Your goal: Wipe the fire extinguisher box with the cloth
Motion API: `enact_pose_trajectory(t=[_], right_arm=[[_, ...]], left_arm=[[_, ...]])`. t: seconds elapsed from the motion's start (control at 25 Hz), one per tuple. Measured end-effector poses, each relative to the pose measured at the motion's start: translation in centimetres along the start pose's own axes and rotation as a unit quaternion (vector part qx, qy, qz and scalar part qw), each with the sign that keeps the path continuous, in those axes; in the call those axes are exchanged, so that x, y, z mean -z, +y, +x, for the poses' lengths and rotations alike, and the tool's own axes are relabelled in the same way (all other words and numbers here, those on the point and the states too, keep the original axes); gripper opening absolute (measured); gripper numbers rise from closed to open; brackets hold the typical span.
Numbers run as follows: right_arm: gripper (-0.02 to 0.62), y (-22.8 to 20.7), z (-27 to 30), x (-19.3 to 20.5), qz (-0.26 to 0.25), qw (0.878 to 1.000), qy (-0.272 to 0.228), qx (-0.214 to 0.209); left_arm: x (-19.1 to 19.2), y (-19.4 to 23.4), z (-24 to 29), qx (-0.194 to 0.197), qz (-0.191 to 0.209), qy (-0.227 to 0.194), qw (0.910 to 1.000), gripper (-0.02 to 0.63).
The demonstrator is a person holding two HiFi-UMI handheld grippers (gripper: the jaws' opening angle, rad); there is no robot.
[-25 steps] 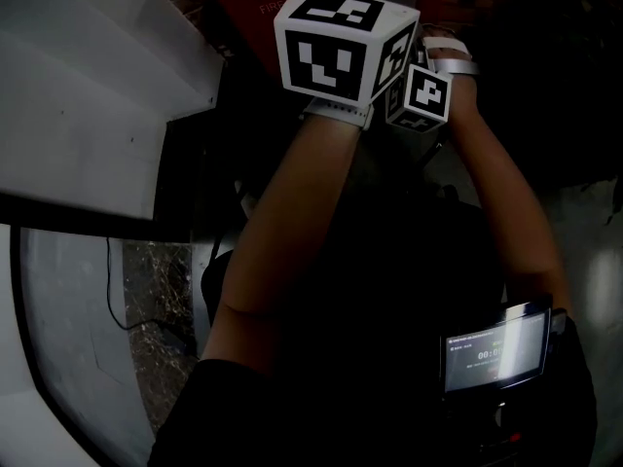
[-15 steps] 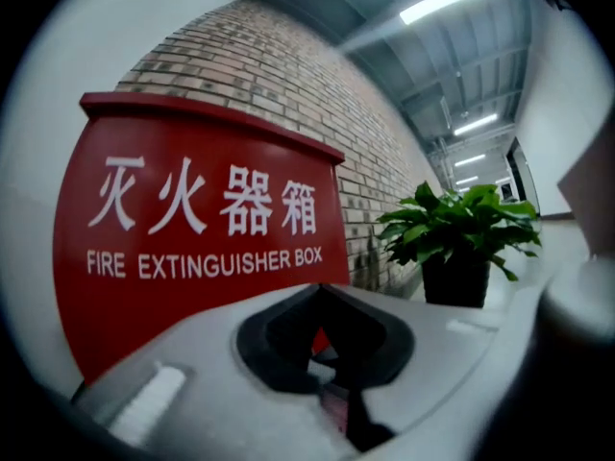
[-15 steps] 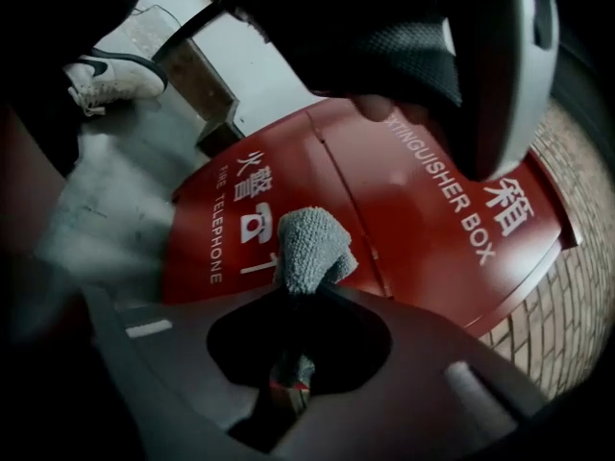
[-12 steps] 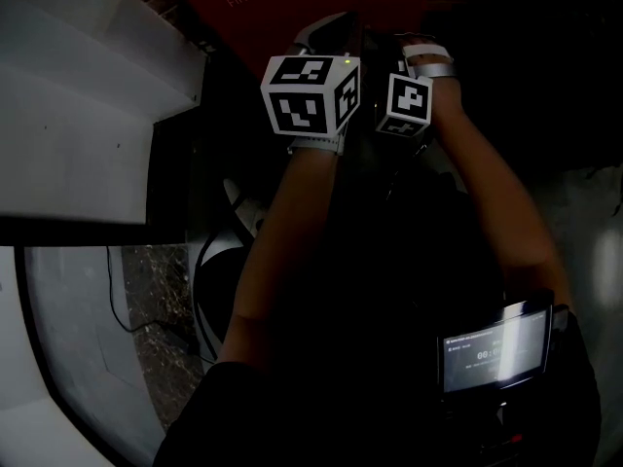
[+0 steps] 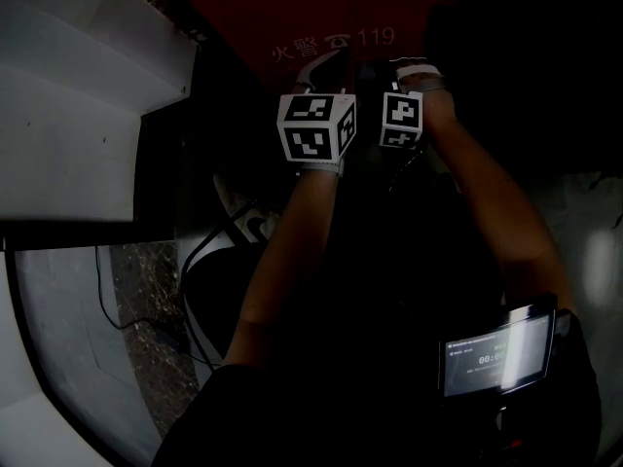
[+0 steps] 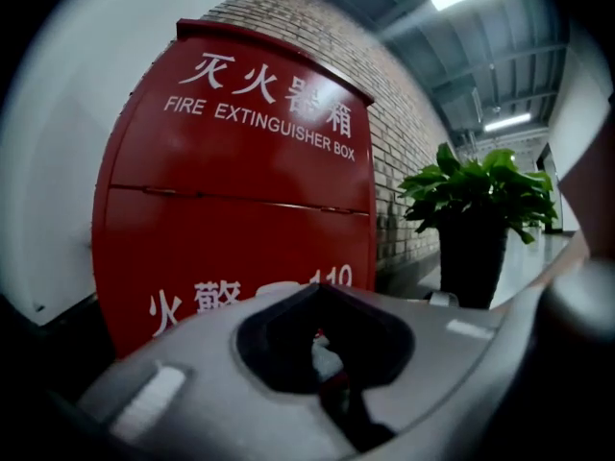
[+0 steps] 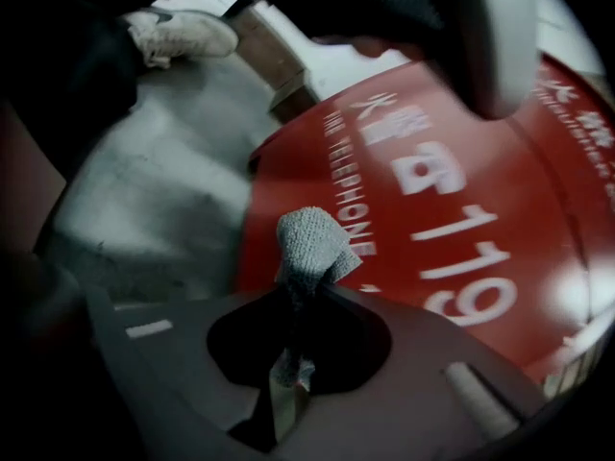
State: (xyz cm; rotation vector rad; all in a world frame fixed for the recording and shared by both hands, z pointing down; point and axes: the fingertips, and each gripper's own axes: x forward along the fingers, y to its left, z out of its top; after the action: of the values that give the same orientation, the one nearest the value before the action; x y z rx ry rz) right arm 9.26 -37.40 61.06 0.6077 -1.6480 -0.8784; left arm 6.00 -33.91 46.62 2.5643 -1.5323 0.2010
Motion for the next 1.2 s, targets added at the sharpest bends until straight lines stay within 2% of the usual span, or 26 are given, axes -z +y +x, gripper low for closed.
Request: enact_pose_trajectory(t=[0.2, 0.28, 0.36, 0.44, 0.56, 0.64, 0.76, 0.84, 1.04, 1.2], right_arm=[[0.028, 3.9, 2.9, 0.8, -0.045, 0.997, 0.038, -0.049], [0.028, 4.8, 3.2, 0.7, -0.051, 0.996, 0.036, -0.06], [0.028, 4.0, 1.8, -0.2, -0.017, 0.998, 0.002, -0.062], [0.028, 1.6, -0.5, -0.9, 0.039, 0.998, -0.035, -0.045], [0.028, -2.6, -4.4, -0.2, 0.102, 0.993, -0.06, 0.01], [0.028, -6.4, -7.1, 1.1, 0.128, 0.987, -0.062, 0.072], [0.028, -13.4, -12.1, 2.8, 0.147, 0.97, -0.059, 0.185], [0.028, -17.5, -15.3, 3.0, 0.14, 0.959, -0.058, 0.242], [0.028, -26.5, -22.2, 2.9, 0.116, 0.936, -0.058, 0.329], [0.028, -32.0, -25.2, 4.8, 0.107, 0.922, -0.036, 0.371]], left_arm=[[1.0, 0.2, 0.2, 0.004, -0.002, 0.002, 1.0, 0.002], [0.9, 0.1, 0.0, 0.005, -0.004, 0.002, 1.0, 0.002], [0.6, -0.1, -0.3, 0.009, -0.009, 0.007, 0.9999, 0.002], [-0.2, -0.6, -0.8, 0.016, -0.016, 0.014, 0.9996, 0.002], [-2.6, -1.6, -1.5, 0.018, -0.012, 0.018, 0.9996, 0.002], [-5.0, -2.9, -1.9, 0.024, -0.004, 0.008, 0.9997, 0.002], [-9.1, -5.1, -1.9, 0.031, 0.016, -0.016, 0.9993, 0.002], [-11.5, -5.9, -1.6, 0.027, 0.03, -0.029, 0.9988, 0.002], [-17.1, -7.5, -1.3, 0.023, 0.035, -0.065, 0.997, 0.002], [-21.8, -9.6, -1.1, 0.032, 0.033, -0.097, 0.9942, 0.002]])
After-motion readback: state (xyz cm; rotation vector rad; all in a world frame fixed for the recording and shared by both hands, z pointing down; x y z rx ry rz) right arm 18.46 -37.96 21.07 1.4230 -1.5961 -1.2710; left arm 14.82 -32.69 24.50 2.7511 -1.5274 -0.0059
